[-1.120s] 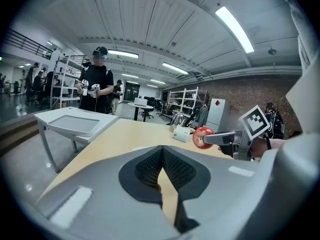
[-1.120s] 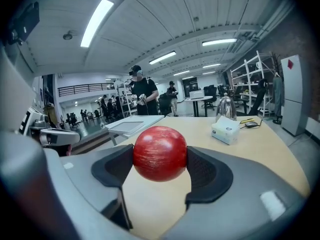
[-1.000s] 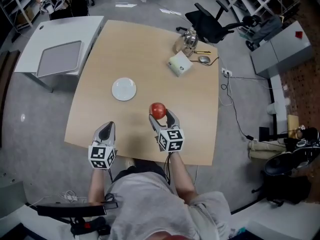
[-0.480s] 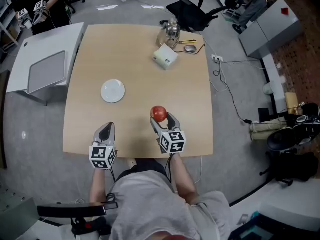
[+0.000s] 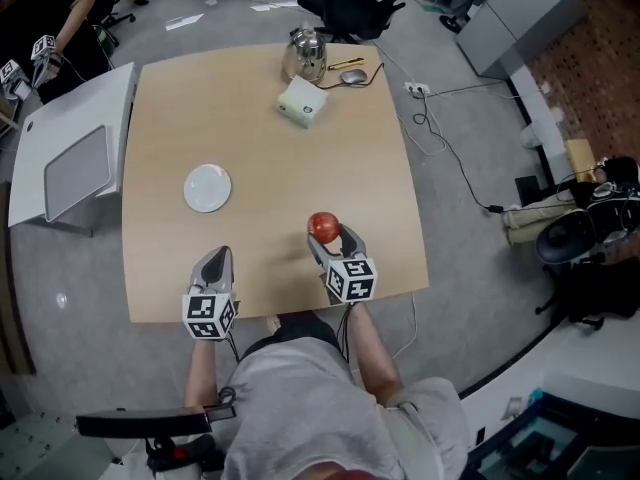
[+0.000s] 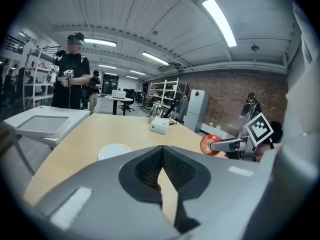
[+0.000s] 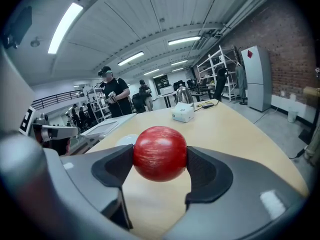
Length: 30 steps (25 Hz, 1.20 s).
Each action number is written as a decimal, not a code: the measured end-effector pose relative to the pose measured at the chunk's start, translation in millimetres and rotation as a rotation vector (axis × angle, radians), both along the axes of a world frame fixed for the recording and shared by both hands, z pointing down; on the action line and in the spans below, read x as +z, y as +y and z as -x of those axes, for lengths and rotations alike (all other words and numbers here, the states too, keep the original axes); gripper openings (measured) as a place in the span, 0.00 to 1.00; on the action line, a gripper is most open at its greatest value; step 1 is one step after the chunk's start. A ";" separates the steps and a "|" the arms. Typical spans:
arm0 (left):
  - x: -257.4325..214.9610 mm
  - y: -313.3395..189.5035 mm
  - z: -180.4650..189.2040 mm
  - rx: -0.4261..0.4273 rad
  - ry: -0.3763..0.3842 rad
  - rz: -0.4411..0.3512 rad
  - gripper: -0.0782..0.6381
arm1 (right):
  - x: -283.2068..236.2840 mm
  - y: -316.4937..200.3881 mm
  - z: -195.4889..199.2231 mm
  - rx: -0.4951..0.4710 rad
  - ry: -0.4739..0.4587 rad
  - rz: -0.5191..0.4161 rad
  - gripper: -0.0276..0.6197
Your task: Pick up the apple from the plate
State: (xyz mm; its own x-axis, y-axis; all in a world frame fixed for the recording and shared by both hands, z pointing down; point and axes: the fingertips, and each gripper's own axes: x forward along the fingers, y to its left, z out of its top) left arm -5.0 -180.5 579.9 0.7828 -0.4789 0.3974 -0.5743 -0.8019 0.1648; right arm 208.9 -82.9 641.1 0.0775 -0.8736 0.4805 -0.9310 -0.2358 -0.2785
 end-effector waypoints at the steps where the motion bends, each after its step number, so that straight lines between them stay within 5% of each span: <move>1: -0.2 1.1 -3.3 0.010 -0.004 0.002 0.14 | 3.4 3.0 -3.4 0.012 -0.005 0.005 0.57; 17: 13.2 7.7 -33.9 0.118 -0.047 0.008 0.14 | 85.8 49.8 -53.4 0.190 -0.062 0.129 0.57; 30: 19.8 18.1 -45.6 0.155 -0.059 0.018 0.14 | 107.8 73.5 -69.1 0.231 -0.078 0.164 0.57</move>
State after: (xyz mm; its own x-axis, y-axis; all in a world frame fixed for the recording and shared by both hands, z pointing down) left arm 40.6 -162.4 599.7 0.8218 -0.3464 0.4523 -0.4529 -0.8789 0.1498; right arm 278.0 -9.4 748.9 0.2228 -0.7473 0.6261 -0.8244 -0.4872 -0.2880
